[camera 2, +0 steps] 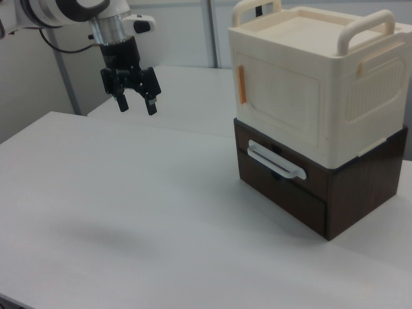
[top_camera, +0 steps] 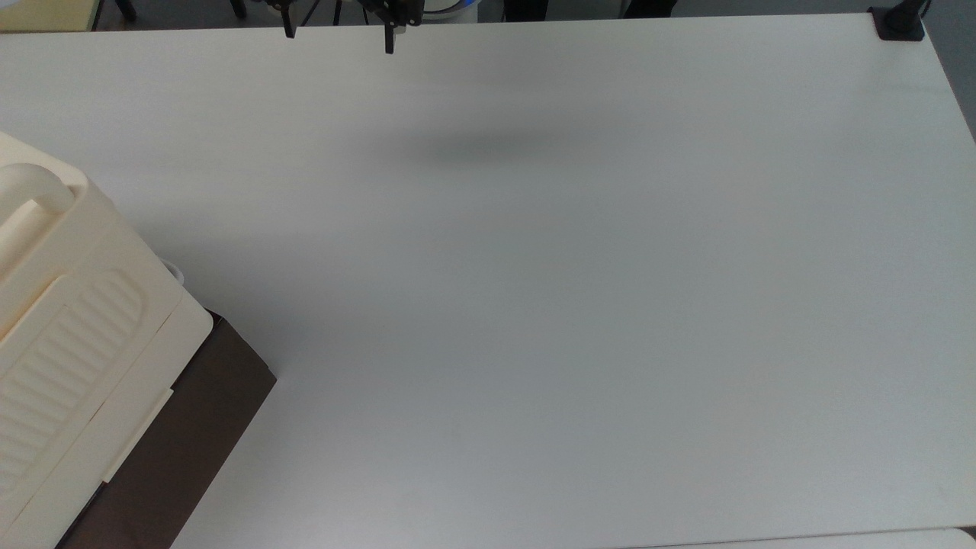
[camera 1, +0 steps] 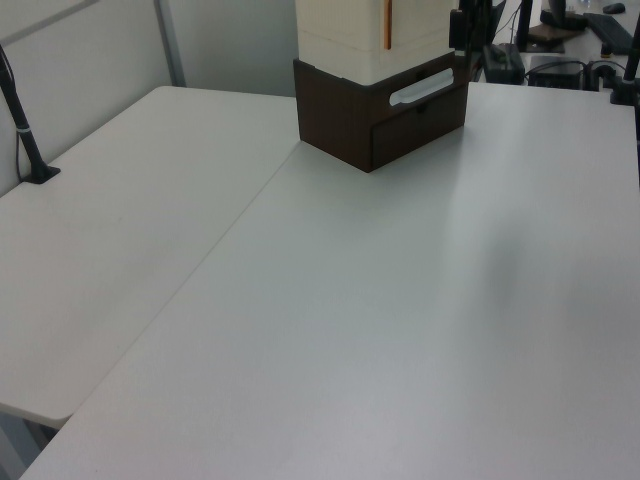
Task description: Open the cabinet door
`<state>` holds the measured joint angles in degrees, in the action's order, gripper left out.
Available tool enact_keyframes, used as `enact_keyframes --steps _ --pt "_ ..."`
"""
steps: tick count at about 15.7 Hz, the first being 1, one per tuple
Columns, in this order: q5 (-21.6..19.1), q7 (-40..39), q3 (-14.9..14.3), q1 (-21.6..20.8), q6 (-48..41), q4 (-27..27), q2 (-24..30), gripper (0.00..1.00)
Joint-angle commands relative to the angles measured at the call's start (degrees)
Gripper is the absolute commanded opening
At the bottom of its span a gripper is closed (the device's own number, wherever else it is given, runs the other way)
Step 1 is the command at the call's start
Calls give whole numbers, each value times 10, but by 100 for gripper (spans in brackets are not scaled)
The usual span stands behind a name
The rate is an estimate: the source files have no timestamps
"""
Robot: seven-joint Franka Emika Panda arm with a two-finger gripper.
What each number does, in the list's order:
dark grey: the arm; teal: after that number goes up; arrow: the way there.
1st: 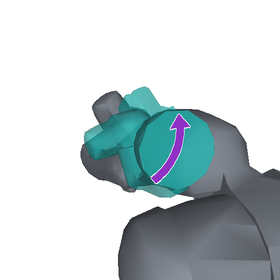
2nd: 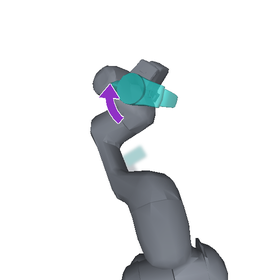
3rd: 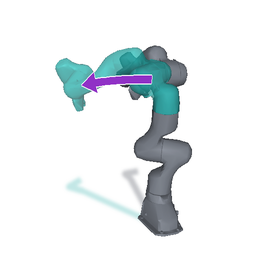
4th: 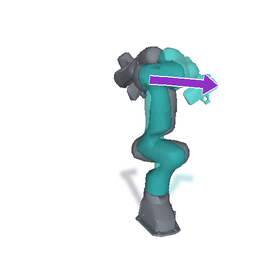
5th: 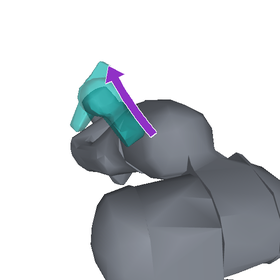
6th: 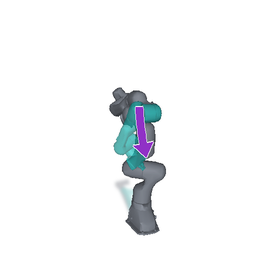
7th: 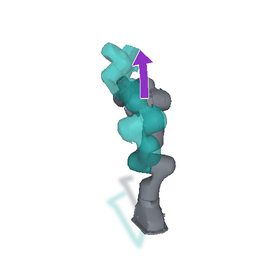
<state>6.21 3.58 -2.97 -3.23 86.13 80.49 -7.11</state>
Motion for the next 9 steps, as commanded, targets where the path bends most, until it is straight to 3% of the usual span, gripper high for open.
enact_keyframes --steps 1,9 --pt "2 10 -2 -2 14 16 10 100" --pt "2 2 -2 -2 17 19 9 100"
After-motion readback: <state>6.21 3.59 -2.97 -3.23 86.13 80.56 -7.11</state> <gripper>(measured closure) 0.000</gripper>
